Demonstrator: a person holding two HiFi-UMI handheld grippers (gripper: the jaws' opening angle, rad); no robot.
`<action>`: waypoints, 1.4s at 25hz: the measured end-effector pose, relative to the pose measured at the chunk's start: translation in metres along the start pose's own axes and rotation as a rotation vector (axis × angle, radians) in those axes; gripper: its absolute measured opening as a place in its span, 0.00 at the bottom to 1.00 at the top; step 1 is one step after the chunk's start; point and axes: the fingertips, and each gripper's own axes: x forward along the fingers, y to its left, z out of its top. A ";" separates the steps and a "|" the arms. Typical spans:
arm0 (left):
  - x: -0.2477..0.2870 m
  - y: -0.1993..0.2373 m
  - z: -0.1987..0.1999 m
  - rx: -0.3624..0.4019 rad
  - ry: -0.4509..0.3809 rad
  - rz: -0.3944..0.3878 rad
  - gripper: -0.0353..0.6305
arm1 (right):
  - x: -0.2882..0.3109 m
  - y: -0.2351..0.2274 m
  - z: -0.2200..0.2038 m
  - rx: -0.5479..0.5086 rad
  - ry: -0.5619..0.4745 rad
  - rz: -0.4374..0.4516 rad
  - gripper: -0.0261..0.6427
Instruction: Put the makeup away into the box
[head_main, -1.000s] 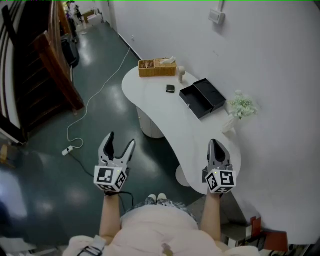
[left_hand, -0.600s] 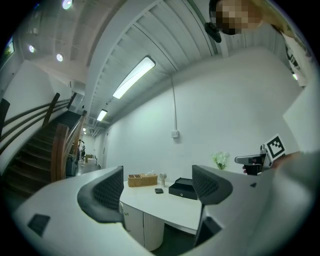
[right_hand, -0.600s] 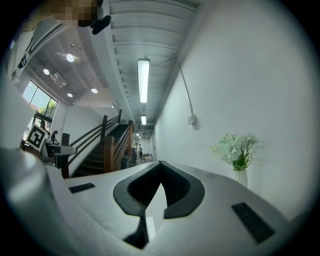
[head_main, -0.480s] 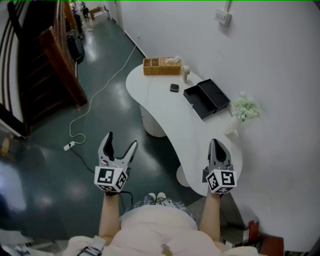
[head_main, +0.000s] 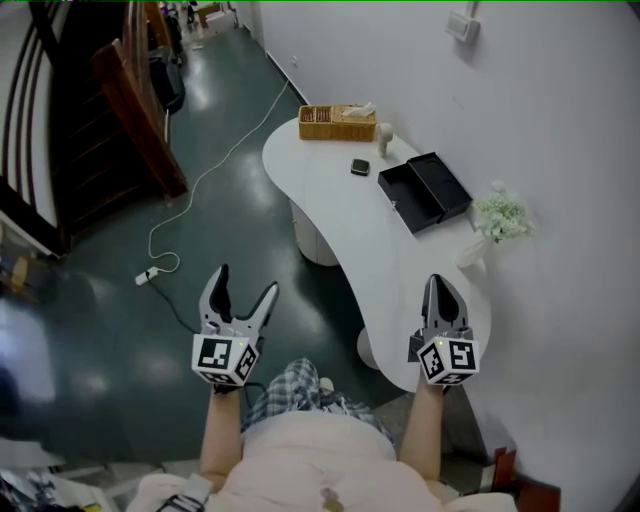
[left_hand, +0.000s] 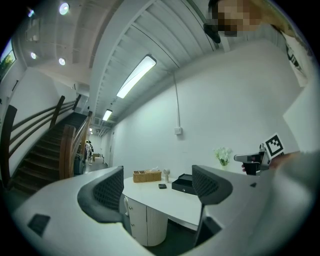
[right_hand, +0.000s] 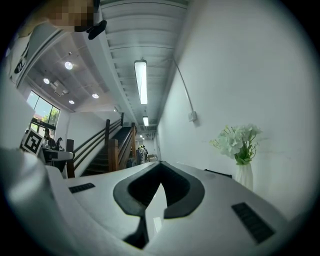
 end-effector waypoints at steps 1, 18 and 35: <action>-0.001 -0.001 -0.001 0.002 0.005 0.002 0.66 | 0.001 0.001 -0.003 0.004 0.006 0.008 0.06; 0.104 0.015 -0.014 0.033 0.045 -0.127 0.66 | 0.061 -0.038 -0.017 0.030 0.001 -0.102 0.06; 0.343 -0.002 -0.029 0.103 0.114 -0.535 0.66 | 0.188 -0.083 -0.034 0.042 0.063 -0.351 0.06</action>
